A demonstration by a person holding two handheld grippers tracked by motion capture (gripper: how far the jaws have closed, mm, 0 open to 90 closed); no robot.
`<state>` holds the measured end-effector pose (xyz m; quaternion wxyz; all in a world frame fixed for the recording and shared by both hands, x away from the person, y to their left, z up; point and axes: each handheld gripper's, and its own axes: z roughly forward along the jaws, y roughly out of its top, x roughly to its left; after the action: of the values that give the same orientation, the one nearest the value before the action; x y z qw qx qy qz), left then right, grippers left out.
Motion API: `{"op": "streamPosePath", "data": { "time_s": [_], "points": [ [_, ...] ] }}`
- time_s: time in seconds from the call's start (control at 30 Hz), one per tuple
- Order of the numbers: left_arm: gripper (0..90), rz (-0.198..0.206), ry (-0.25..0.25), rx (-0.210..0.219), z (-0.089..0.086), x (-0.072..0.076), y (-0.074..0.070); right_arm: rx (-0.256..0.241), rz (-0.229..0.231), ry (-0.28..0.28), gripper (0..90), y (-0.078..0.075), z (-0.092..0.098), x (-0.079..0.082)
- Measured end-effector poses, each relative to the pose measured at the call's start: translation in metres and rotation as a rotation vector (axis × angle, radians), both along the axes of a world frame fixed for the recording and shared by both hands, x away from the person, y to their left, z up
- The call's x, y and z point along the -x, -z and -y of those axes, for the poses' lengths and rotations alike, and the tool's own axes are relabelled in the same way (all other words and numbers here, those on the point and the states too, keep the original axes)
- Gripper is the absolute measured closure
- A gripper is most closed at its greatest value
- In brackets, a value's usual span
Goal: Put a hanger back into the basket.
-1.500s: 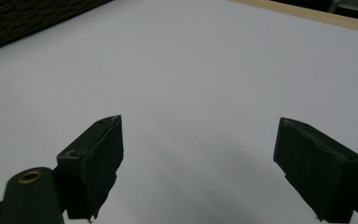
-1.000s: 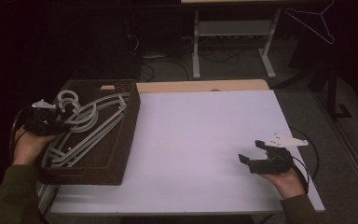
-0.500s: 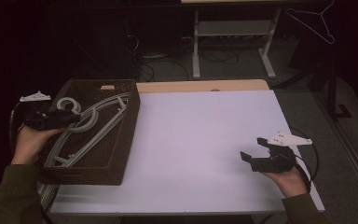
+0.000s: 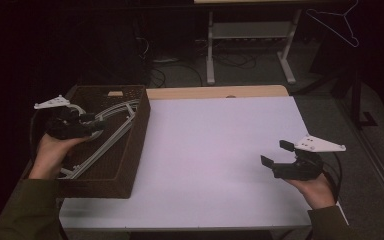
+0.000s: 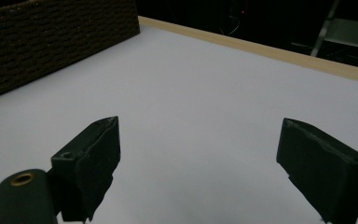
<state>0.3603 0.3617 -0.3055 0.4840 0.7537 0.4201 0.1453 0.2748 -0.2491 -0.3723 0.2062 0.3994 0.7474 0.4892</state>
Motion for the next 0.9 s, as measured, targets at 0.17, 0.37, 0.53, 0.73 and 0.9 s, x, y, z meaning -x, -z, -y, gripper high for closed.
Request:
{"op": "streamPosePath", "data": {
  "time_s": [0.17, 0.37, 0.53, 0.73, 0.9],
  "points": [
    [19.2, 0.017, 0.042, 0.024, 0.022, 0.006, 0.000, -0.021, 0.010, -0.006, 12.1, -0.007, 0.001, -0.002],
    [16.3, 0.053, 0.092, 0.059, 0.047, 0.016, 0.003, -0.050, 0.036, -0.020, 9.8, -0.018, -0.001, -0.007],
    [13.7, 0.074, 0.145, 0.087, 0.070, 0.024, 0.007, -0.071, 0.061, -0.033, 5.3, -0.025, -0.006, -0.012],
    [6.7, 0.113, 0.170, 0.138, 0.088, 0.030, 0.014, -0.089, 0.073, -0.042, 0.9, -0.031, -0.012, -0.017],
    [2.2, 0.157, 0.180, 0.163, 0.097, 0.035, 0.015, -0.091, 0.090, -0.048, 0.6, -0.037, -0.015, -0.021]
  ]
}}
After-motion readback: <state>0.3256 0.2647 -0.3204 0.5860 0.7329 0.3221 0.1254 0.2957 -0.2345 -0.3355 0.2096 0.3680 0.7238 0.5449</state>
